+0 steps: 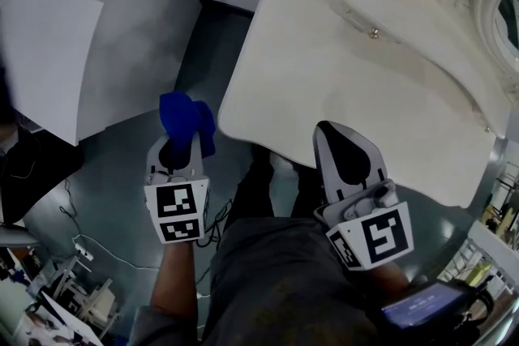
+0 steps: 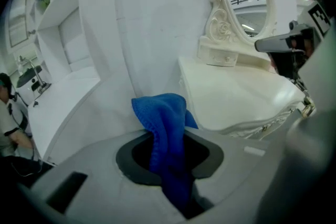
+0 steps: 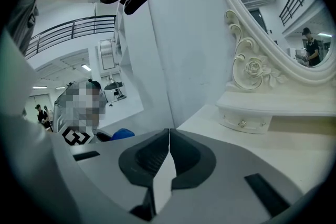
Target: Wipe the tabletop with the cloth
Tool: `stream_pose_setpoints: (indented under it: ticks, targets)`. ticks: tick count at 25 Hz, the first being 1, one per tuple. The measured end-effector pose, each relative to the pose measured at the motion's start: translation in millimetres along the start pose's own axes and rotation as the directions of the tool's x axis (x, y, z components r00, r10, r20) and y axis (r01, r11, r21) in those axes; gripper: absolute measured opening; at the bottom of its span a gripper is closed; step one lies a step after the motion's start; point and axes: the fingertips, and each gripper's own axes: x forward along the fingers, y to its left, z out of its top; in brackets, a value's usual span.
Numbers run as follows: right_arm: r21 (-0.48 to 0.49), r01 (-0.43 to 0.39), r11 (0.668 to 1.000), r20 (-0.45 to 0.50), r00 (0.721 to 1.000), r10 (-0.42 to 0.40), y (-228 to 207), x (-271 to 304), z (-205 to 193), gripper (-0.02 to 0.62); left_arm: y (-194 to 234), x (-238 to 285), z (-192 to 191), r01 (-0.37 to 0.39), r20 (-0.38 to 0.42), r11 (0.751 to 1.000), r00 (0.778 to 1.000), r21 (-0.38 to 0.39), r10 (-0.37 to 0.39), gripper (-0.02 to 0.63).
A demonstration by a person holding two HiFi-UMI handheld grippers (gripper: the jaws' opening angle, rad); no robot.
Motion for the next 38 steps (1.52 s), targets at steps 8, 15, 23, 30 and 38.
stream_pose_setpoints:
  ticks: [8,15,23,30,38]
  targets:
    - [-0.017,0.042,0.999,0.114,0.993,-0.04,-9,-52,38,0.015,1,-76,79,-0.093,0.209,0.996,0.974,0.011,0.089,0.087]
    - [-0.064,0.113,0.992,0.259,0.961,-0.093,-21,-2,41,0.015,10,-53,136,-0.059,0.463,0.998,0.885,0.01,0.048,0.088]
    - [-0.127,0.236,0.963,0.385,0.907,-0.172,-65,-54,81,0.015,-91,-81,213,-0.016,0.666,0.998,0.745,0.063,-0.03,0.092]
    - [-0.104,0.31,0.945,0.419,0.875,-0.241,-102,-99,76,0.015,-190,-83,234,0.057,0.688,0.985,0.71,0.16,-0.153,0.094]
    - [-0.102,0.361,0.927,0.418,0.861,-0.289,-134,-133,57,0.014,-251,-76,238,0.086,0.677,0.969,0.701,0.231,-0.224,0.094]
